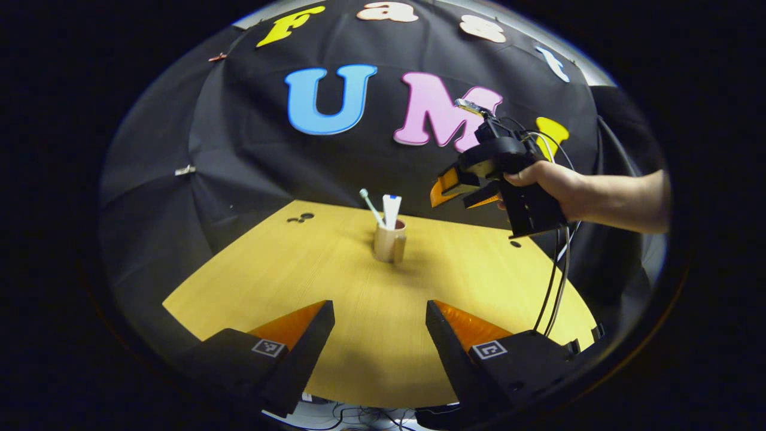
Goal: Put the toothbrush and toothpaste on the desktop into the cup, then pick up the cup and place it on the coaster on the desktop.
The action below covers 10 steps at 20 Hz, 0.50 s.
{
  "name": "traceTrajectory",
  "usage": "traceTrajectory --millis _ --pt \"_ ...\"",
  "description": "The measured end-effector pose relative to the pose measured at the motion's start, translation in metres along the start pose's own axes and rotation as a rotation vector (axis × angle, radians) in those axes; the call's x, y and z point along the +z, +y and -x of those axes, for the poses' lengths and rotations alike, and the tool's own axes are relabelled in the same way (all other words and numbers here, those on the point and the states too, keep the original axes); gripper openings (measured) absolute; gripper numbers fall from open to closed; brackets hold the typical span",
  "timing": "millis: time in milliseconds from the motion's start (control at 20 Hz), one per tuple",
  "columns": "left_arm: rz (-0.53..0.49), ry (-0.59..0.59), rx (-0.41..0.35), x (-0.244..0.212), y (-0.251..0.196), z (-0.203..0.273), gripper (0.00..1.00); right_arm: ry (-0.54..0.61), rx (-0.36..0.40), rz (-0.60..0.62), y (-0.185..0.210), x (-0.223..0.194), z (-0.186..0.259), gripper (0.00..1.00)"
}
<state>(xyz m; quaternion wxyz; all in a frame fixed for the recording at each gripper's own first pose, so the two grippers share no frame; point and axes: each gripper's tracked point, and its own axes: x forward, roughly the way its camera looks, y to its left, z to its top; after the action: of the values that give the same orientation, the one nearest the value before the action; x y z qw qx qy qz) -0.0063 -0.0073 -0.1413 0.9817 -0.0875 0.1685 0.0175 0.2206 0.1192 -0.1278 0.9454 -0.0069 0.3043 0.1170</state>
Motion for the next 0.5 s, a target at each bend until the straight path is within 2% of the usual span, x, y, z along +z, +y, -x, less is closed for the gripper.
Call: traceTrajectory --millis 100,300,500 --pt "-0.025 -0.054 -0.026 0.027 -0.012 0.006 0.98 -0.124 -0.034 -0.011 -0.012 0.02 0.049 0.99" --pt "-0.091 -0.183 -0.01 0.087 -0.03 0.024 0.97 -0.287 -0.13 -0.007 -0.039 0.032 0.146 0.99" --pt "-0.061 -0.304 0.01 0.138 -0.051 0.061 0.97 -0.424 -0.174 -0.062 -0.048 0.016 0.23 0.99"
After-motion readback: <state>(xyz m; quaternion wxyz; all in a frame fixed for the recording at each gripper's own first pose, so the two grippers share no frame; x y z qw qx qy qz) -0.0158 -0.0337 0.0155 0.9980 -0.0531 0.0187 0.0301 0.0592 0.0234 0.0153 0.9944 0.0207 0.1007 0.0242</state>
